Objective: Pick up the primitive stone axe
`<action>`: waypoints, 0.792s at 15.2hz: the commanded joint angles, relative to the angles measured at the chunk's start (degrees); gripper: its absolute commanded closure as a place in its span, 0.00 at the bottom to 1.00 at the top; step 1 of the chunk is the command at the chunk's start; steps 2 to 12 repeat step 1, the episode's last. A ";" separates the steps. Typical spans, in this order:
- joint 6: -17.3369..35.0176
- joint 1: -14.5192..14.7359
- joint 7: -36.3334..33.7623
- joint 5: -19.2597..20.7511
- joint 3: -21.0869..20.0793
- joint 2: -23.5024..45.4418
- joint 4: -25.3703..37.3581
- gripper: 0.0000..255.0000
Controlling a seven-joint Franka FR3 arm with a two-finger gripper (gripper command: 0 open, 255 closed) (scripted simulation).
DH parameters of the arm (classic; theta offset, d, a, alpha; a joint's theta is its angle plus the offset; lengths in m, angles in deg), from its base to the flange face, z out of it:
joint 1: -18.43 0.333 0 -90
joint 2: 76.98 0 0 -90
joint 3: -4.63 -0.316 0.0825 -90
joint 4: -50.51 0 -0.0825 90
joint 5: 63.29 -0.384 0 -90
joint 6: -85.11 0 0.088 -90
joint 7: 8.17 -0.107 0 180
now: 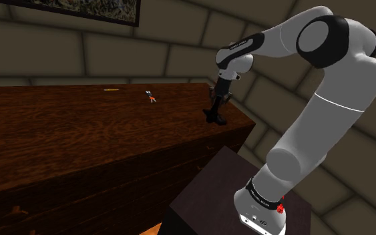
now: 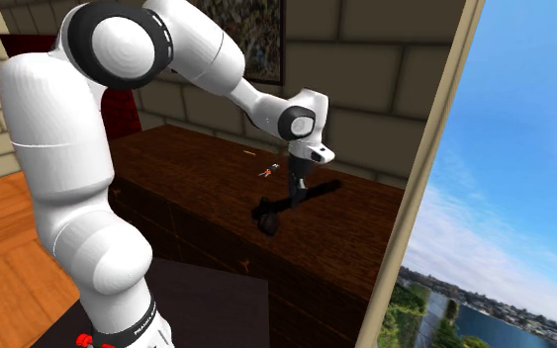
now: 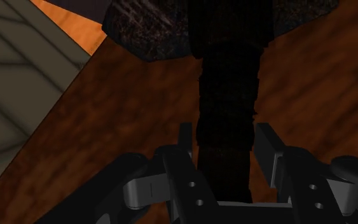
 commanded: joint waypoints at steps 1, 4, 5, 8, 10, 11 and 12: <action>-0.57 0.00 -0.06 0.11 0.02 -0.24 0.35 1.00; -0.57 0.00 -0.06 0.11 0.02 -0.24 0.35 1.00; -0.57 0.00 -0.06 0.11 0.02 -0.24 0.35 1.00; -0.57 0.00 -0.06 0.11 0.02 -0.24 0.35 1.00; -0.57 0.00 -0.06 0.11 0.02 -0.24 0.35 1.00; -0.57 0.00 -0.06 0.11 0.02 -0.24 0.35 1.00; -0.57 0.00 -0.06 0.11 0.02 -0.24 0.35 1.00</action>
